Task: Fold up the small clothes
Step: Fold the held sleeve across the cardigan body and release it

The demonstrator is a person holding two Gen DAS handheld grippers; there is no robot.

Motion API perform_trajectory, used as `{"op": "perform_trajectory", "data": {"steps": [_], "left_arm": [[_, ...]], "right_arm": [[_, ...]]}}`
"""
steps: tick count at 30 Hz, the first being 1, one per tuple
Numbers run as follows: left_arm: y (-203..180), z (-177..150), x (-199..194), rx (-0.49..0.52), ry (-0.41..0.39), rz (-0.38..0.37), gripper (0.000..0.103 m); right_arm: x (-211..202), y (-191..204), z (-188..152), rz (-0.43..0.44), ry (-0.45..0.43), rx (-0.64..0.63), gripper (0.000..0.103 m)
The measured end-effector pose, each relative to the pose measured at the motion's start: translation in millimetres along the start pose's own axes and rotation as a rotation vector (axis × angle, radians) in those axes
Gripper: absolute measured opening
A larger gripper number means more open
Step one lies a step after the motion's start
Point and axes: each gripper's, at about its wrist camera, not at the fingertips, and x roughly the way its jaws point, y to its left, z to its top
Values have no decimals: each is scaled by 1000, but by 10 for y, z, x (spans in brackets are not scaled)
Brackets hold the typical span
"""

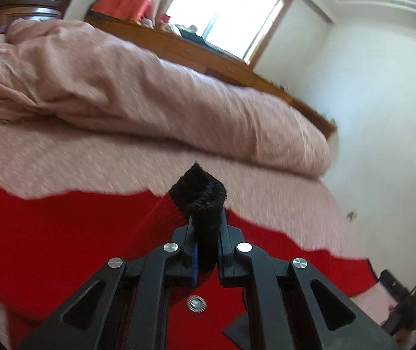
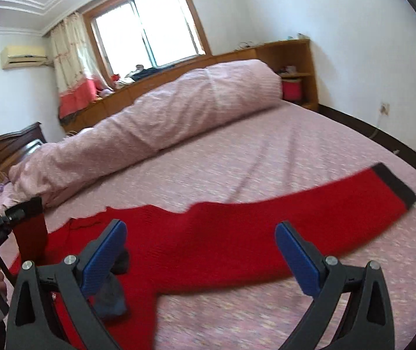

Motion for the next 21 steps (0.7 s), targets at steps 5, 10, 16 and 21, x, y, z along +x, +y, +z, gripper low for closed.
{"op": "perform_trajectory", "data": {"steps": [5, 10, 16, 21], "left_arm": [[-107, -278, 16, -8, 27, -12, 3], [-330, -340, 74, 8, 23, -34, 3], [-613, -343, 167, 50, 18, -44, 3], [-737, -426, 296, 62, 31, -45, 3]], "right_arm": [[-98, -19, -83, -32, 3, -66, 103], [-113, 21, -93, -48, 18, -104, 103], [-103, -20, -61, -24, 23, -58, 103], [-99, -26, -63, -24, 30, -58, 103]]}}
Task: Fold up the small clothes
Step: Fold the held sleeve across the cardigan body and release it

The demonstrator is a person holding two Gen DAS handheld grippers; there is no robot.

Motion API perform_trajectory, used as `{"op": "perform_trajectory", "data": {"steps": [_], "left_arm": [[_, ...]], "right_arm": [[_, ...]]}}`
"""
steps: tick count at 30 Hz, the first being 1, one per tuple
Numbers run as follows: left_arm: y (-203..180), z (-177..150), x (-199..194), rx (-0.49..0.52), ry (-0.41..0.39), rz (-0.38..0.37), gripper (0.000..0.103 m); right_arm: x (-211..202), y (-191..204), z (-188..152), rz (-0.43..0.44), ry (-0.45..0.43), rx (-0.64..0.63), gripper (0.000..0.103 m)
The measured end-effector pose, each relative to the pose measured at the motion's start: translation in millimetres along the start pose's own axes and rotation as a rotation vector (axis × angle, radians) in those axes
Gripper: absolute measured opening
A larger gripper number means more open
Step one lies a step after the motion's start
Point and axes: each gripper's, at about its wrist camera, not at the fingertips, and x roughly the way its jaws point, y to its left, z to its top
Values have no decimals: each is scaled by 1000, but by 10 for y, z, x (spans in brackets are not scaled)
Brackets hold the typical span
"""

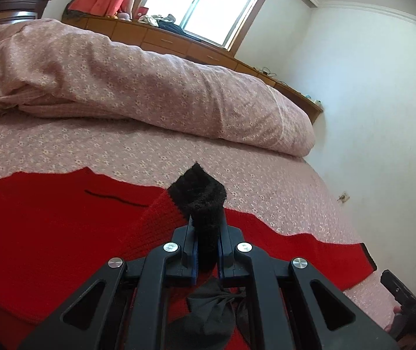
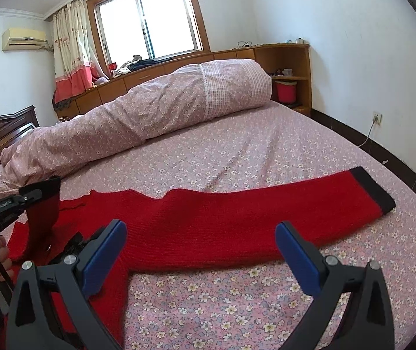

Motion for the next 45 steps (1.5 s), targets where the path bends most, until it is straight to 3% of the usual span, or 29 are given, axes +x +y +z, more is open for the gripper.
{"op": "perform_trajectory", "data": {"steps": [4, 11, 31, 36, 38, 42, 45], "left_arm": [[-61, -100, 50, 32, -4, 3, 3], [-197, -366, 213, 147, 60, 10, 3], [-422, -641, 170, 265, 144, -10, 5], [-445, -730, 186, 272, 236, -33, 20], [-471, -739, 77, 276, 230, -49, 25], [-503, -672, -202, 273, 206, -87, 48], [-421, -560, -400, 291, 198, -89, 49]], "right_arm": [[5, -11, 1, 3, 7, 2, 103], [27, 12, 0, 8, 18, -5, 103], [68, 48, -17, 7, 35, -12, 103], [69, 47, -24, 8, 38, -20, 103], [71, 42, -26, 7, 39, -20, 103], [74, 24, -29, 12, 44, -8, 103], [73, -18, -34, 19, 48, 9, 103]]}}
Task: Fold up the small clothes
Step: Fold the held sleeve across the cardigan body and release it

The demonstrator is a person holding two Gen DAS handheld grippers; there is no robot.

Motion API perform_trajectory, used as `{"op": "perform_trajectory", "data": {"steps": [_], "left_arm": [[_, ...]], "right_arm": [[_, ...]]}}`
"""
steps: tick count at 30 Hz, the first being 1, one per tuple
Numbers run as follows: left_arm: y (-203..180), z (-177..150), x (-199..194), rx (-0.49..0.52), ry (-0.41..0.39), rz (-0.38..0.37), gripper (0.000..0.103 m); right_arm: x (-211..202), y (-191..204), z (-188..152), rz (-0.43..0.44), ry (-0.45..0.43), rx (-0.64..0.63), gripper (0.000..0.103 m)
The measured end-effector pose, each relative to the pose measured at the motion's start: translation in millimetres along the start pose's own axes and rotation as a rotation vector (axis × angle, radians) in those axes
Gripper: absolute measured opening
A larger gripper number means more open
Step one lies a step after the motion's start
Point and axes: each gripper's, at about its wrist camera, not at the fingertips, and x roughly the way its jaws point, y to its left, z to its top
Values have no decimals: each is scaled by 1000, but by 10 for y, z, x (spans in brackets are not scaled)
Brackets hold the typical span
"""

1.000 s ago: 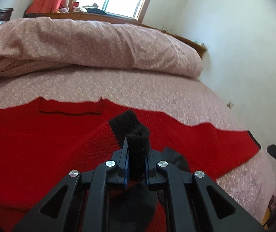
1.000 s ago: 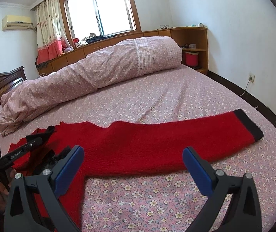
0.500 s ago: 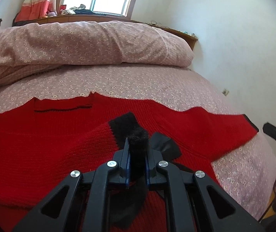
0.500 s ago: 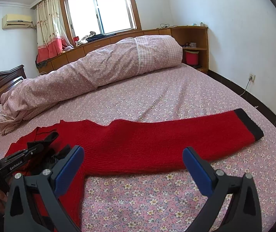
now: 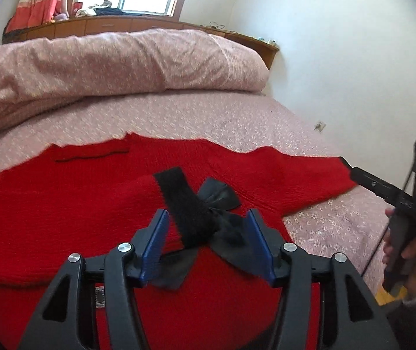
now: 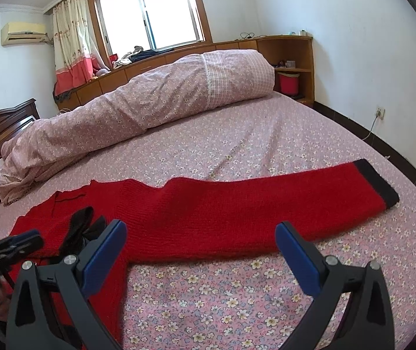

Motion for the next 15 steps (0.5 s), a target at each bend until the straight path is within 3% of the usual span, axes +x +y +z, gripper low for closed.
{"op": "perform_trajectory", "data": {"steps": [3, 6, 8, 10, 12, 15], "left_arm": [[261, 3, -228, 12, -12, 81, 49], [675, -59, -409, 23, -14, 216, 49], [1007, -127, -492, -8, 13, 322, 49], [1297, -215, -587, -59, 18, 351, 49], [1472, -287, -642, -96, 18, 368, 49], [1632, -364, -634, -101, 30, 414, 49]], "right_arm": [[-1, -56, -9, 5, 6, 20, 103], [-3, -114, -32, 19, 14, 37, 103], [6, -131, -55, 36, 23, 46, 103], [23, -128, -74, 70, 35, 58, 103], [53, -90, -76, 134, 48, 85, 103], [139, 67, -51, 317, 62, 145, 103]]}}
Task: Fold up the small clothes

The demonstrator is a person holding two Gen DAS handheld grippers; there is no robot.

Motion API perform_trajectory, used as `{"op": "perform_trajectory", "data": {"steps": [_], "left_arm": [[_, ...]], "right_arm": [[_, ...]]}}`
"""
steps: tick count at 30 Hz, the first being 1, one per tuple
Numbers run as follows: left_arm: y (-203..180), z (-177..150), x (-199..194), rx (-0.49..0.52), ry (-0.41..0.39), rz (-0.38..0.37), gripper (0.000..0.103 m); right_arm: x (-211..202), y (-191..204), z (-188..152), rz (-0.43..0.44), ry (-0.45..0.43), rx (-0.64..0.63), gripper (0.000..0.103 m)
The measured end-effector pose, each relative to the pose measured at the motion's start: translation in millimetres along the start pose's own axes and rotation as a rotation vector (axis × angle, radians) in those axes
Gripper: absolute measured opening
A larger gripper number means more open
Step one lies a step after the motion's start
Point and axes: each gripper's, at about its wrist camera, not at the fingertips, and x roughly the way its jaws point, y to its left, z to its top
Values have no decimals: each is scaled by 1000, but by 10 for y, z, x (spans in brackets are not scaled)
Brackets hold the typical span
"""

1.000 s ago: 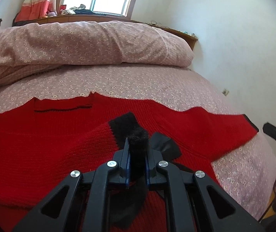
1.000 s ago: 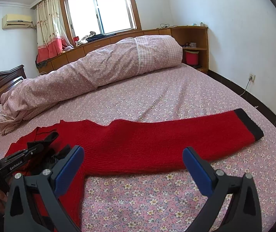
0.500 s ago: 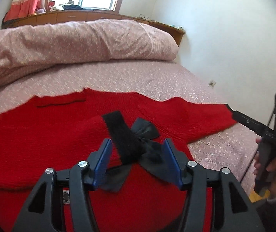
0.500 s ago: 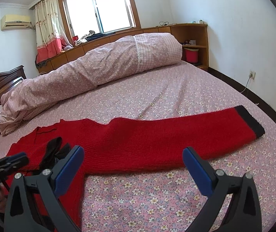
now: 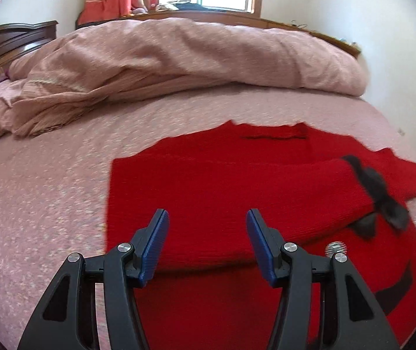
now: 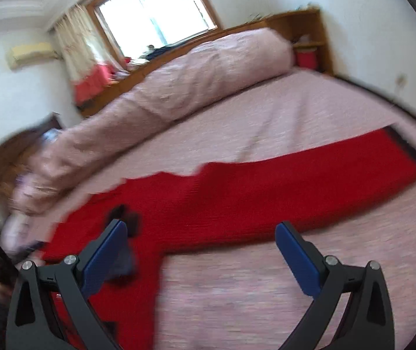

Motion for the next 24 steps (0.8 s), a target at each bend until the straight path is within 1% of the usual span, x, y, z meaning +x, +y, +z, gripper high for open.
{"op": "perform_trajectory", "data": {"steps": [1, 2, 3, 4, 5, 6, 7, 8, 9, 10, 11, 13, 14, 15, 16, 18, 19, 22, 23, 24], "left_arm": [[30, -7, 30, -1, 4, 21, 49], [53, -13, 76, 0, 8, 43, 49], [93, -21, 99, -3, 7, 53, 49], [125, -31, 111, -10, 3, 60, 49], [166, -44, 120, -15, -8, 63, 49], [194, -46, 131, -17, -19, 67, 49], [222, -61, 134, -20, -28, 76, 47], [243, -71, 134, -16, -32, 73, 44], [247, -79, 129, -9, -40, 58, 35], [259, -91, 127, -6, -52, 43, 31], [257, -87, 124, -7, -50, 41, 29], [268, -89, 159, -9, -38, 7, 19], [281, -105, 189, -16, -29, -5, 18], [292, -120, 225, -21, -15, -2, 17], [312, -137, 274, -27, 3, -2, 16], [368, -160, 366, -53, 40, -3, 15], [393, -152, 389, -67, 49, -5, 15], [415, -141, 418, -78, 49, 22, 14], [408, -144, 432, -78, 46, 36, 14], [397, -144, 438, -77, 43, 52, 14]], "right_arm": [[77, 101, 7, 71, 6, 8, 103], [146, 193, 8, 114, 12, 7, 103], [213, 288, 6, 154, 20, -1, 101], [301, 413, -4, 198, 30, -16, 94], [407, 554, -20, 230, 47, -36, 90], [498, 677, -50, 249, 66, -57, 83], [615, 814, -81, 273, 93, -85, 72], [746, 949, -120, 281, 123, -115, 66], [850, 1049, -155, 270, 147, -139, 54], [980, 1152, -206, 245, 179, -170, 47], [1120, 1231, -260, 209, 210, -194, 46], [1372, 1314, -348, 146, 264, -218, 41], [1439, 1335, -404, 128, 279, -225, 38], [1514, 1354, -435, 107, 298, -232, 27], [1585, 1365, -465, 84, 320, -236, 14], [1660, 1388, -517, 84, 347, -253, 3], [1693, 1421, -546, 67, 354, -281, 1], [1674, 1418, -587, -45, 341, -359, 0], [1684, 1388, -587, -72, 339, -358, 0], [1694, 1335, -580, -71, 343, -336, 0]]}}
